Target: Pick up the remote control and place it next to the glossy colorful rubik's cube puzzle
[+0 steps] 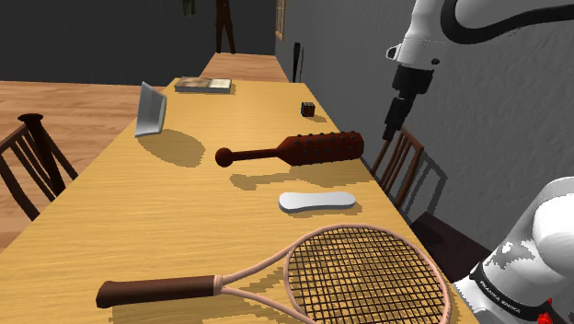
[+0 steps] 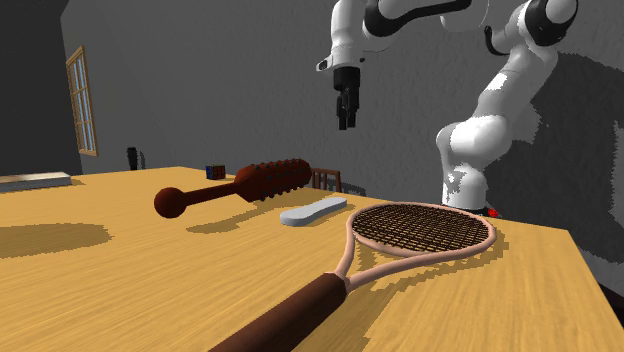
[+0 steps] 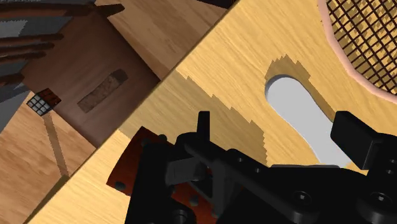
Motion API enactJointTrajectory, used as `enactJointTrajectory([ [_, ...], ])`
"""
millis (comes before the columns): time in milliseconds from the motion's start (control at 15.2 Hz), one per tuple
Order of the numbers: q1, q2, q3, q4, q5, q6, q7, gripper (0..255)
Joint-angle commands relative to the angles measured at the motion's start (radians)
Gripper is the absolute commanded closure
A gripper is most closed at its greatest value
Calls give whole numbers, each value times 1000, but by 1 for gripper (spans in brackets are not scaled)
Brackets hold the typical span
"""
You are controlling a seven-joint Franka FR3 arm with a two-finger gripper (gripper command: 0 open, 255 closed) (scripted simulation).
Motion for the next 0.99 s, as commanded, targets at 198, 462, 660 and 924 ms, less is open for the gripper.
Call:
enactJointTrajectory([
  [198, 71, 131, 24, -9, 6, 146, -122, 0],
  [462, 124, 238, 50, -10, 9, 255, -213, 0],
  [660, 162, 318, 73, -4, 10, 333, -278, 0],
  [924, 208, 425, 107, 7, 4, 431, -360, 0],
])
